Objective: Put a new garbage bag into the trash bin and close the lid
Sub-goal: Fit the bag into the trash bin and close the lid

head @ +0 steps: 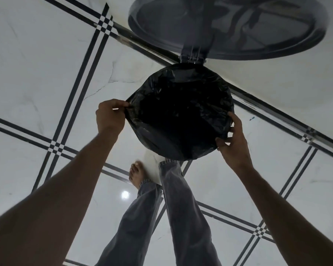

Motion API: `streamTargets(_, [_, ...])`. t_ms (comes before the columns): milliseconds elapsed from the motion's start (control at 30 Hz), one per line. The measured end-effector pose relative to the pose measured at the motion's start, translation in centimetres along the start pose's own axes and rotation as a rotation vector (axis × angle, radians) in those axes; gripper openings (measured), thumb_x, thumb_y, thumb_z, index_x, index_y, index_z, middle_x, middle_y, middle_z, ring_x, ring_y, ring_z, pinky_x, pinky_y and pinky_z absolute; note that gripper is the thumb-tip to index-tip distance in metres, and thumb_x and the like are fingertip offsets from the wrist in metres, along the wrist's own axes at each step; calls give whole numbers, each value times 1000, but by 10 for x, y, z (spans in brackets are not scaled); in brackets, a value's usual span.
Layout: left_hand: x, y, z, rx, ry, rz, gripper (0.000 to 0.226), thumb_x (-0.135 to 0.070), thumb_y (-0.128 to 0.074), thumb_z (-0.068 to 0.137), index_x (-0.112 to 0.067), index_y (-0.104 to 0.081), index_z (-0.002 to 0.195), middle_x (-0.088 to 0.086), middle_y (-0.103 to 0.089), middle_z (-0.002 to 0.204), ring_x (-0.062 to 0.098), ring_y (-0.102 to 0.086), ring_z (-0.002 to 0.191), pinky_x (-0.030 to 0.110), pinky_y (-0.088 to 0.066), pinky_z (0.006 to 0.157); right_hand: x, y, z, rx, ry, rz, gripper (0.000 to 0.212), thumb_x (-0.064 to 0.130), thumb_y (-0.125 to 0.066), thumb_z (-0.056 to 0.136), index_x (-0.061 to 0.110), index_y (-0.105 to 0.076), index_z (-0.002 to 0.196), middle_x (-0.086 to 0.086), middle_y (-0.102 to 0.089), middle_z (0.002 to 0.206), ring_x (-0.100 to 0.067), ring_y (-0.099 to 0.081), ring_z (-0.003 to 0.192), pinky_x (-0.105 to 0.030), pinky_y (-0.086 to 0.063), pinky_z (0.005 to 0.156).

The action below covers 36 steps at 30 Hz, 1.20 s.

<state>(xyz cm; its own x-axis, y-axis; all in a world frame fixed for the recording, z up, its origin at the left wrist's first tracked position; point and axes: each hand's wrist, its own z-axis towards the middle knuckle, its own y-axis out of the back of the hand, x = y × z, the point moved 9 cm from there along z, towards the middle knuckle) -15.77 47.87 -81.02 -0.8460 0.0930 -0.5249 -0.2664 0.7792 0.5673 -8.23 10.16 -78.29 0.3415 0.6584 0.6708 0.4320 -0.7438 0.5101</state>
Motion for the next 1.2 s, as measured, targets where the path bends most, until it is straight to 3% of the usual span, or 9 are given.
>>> streamTargets(100, [9,-15,4,176,95,-12,28,-7,-69,74,-33,-75,84,0,-75,100,24,-71,89,36,-59,84,5,1,-1,0,5,-1,87,-3,-66,80,34,-24,147,-6,-49,140,-29,-59,113,-21,-60,70])
streamTargets(200, [13,-23,-6,229,121,-44,27,-25,-66,70,-32,-75,94,-1,-72,108,26,-70,95,46,-57,92,-3,1,-8,-59,-147,83,85,-1,-70,79,34,-24,141,-11,-58,123,-21,-70,93,-30,-63,70])
streamTargets(433, [30,-36,-49,247,188,-234,52,4,-42,87,-32,-61,119,5,-67,91,26,-67,91,43,-58,86,-56,-36,-50,-158,-795,1079,16,14,-52,96,13,-63,107,-8,-68,103,-23,-68,96,-36,-56,84])
streamTargets(600, [35,-37,-64,181,361,-552,26,-9,-40,100,-17,-49,123,2,-64,96,18,-63,84,29,-54,75,-63,-55,-64,-161,-948,1180,44,43,-48,98,10,-60,124,-13,-66,120,-28,-63,113,-53,-47,102])
streamTargets(700, [45,-37,-68,220,404,-598,20,-20,-45,99,-14,-56,115,1,-65,97,18,-63,89,27,-53,76,-63,-64,-73,-166,-1008,1143,49,47,-47,98,10,-57,127,-14,-61,125,-27,-60,115,-51,-46,104])
streamTargets(833, [54,-44,-84,341,376,-508,25,1,-49,95,-9,-60,115,0,-69,92,14,-67,87,23,-55,74,-55,-83,-88,-139,-1007,1220,44,43,-47,99,9,-61,123,-14,-64,123,-28,-64,109,-48,-48,103])
streamTargets(933, [61,-40,-87,313,277,-355,18,8,-55,92,-2,-62,105,1,-69,80,6,-69,68,18,-58,65,-52,-88,-91,-153,-983,1311,47,46,-51,97,8,-62,123,-12,-67,118,-29,-65,110,-49,-47,104])
streamTargets(1067, [69,-37,-78,207,188,-38,11,-5,-61,92,-15,-64,88,-1,-64,83,18,-62,72,34,-54,69,-57,-85,-76,-192,-936,1347,47,50,-53,94,8,-63,114,-10,-67,110,-27,-65,105,-49,-44,106])
streamTargets(1200, [77,-41,-64,126,370,-127,13,-2,-66,88,-14,-68,93,7,-69,85,17,-67,66,33,-60,74,-62,-87,-61,-255,-917,1352,46,50,-57,90,9,-65,109,-10,-65,114,-27,-63,105,-45,-45,106])
